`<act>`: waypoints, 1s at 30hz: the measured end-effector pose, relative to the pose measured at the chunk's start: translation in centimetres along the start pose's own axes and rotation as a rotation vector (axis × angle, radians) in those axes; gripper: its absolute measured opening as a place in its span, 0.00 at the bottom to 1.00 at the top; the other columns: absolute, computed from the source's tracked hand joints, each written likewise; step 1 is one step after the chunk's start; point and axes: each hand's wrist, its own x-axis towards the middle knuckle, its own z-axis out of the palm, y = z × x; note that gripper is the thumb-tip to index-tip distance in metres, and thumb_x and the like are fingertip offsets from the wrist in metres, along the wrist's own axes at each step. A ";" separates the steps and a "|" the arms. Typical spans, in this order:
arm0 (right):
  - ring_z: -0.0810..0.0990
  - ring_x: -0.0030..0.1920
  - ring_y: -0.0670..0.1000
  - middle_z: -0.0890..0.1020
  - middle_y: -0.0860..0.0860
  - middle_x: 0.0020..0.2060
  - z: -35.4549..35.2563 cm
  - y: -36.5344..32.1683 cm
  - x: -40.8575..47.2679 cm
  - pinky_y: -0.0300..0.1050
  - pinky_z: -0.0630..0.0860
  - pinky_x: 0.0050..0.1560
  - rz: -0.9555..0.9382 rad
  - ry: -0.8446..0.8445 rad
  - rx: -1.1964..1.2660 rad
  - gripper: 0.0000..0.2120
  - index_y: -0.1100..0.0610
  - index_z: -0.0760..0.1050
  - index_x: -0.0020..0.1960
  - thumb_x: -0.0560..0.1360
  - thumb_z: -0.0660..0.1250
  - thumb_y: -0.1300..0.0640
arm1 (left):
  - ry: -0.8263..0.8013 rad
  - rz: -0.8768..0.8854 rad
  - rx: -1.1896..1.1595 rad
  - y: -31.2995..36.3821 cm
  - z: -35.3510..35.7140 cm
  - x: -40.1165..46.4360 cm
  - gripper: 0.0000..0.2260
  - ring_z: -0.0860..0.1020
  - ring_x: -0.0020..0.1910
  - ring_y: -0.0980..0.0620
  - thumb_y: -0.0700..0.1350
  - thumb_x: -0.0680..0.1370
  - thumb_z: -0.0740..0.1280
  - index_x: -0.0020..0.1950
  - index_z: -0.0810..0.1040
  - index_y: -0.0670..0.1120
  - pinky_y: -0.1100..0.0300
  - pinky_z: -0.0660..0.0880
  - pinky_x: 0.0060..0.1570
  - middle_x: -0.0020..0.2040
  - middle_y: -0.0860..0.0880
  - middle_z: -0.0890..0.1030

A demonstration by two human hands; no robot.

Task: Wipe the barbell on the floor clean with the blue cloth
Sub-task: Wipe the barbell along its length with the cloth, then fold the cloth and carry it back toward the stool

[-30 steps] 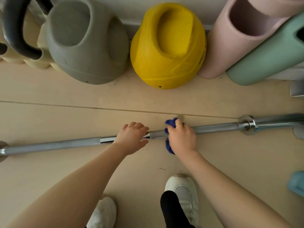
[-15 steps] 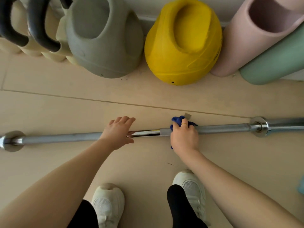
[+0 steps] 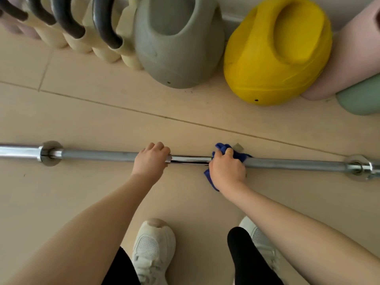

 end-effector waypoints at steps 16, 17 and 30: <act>0.77 0.48 0.48 0.81 0.49 0.41 -4.4 -2.2 0.8 0.40 0.70 0.51 -0.068 -0.409 1.585 0.13 0.58 0.75 0.37 0.66 0.53 0.67 | -0.047 -0.084 -0.203 -1.1 -1.9 0.4 0.24 0.71 0.63 0.46 0.41 0.79 0.62 0.73 0.59 0.48 0.52 0.74 0.50 0.67 0.49 0.69; 0.77 0.46 0.48 0.81 0.49 0.39 -4.8 -0.9 0.6 0.39 0.70 0.48 -0.018 -0.394 1.678 0.12 0.58 0.74 0.36 0.66 0.52 0.66 | -0.029 -0.089 -0.240 -0.8 -2.4 0.7 0.22 0.72 0.62 0.46 0.41 0.79 0.61 0.72 0.61 0.48 0.51 0.74 0.51 0.67 0.49 0.70; 0.81 0.48 0.50 0.83 0.52 0.47 -12.6 9.6 -2.0 0.44 0.76 0.53 -0.004 -0.182 1.790 0.12 0.55 0.75 0.53 0.79 0.54 0.64 | -0.372 0.403 -1.239 11.7 -13.6 2.6 0.09 0.77 0.47 0.57 0.46 0.76 0.68 0.54 0.74 0.53 0.64 0.72 0.52 0.48 0.53 0.78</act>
